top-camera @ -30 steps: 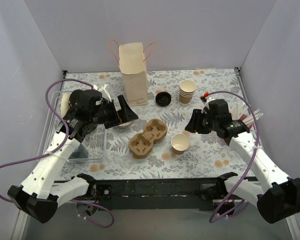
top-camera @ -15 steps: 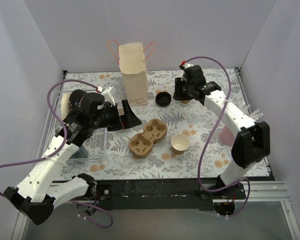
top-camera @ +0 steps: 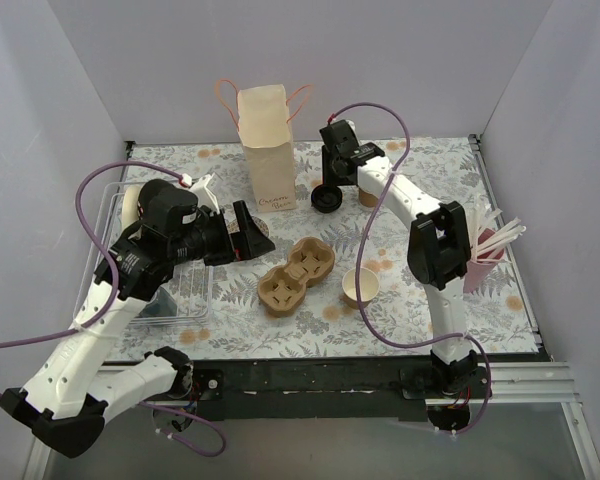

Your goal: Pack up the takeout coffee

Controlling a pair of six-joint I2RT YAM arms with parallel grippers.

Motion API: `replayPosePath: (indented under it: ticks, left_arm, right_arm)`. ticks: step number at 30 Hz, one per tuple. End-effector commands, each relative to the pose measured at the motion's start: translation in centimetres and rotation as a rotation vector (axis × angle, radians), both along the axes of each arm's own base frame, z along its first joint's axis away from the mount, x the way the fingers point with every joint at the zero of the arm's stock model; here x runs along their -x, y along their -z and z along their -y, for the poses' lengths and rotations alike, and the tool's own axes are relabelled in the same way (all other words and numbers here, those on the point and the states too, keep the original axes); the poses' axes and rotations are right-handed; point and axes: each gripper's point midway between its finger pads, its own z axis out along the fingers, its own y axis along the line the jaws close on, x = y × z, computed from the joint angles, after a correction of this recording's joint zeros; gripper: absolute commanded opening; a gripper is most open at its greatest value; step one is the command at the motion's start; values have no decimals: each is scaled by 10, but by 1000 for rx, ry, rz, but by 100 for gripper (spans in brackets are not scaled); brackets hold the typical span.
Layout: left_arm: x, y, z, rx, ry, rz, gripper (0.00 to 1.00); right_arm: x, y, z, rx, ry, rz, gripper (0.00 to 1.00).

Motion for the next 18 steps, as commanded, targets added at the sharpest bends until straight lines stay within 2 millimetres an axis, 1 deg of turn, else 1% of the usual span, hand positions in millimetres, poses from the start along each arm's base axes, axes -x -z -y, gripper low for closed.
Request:
replayPosePath:
  ticks: [1,4,5,7,8,11,18]
  left_arm:
    - [4,-3,-5,-12,-9,6,98]
    - [2,-3,-5,-12,-12,11,98]
    - [2,-3,-5,-14,-12,11,98]
    - [2,-1,-5,-18,-11,7,98]
    - [1,1,-4,-21,-9,2,98]
    - [1,3,-5,-30,-8,0,98]
    - [1,5,-5,-34,-11,-9,98]
  right_arm:
    - [-14,-9,8,51,40,46,44]
    - [-16,2,9,77,37,36,44]
    - [-17,10,11,93,37,24,44]
    - [-17,14,13,107,44,19,44]
    - [-17,20,12,111,44,9,44]
    - [-20,29,8,102,31,-3,44]
    - [-26,40,11,109,66,-21,44]
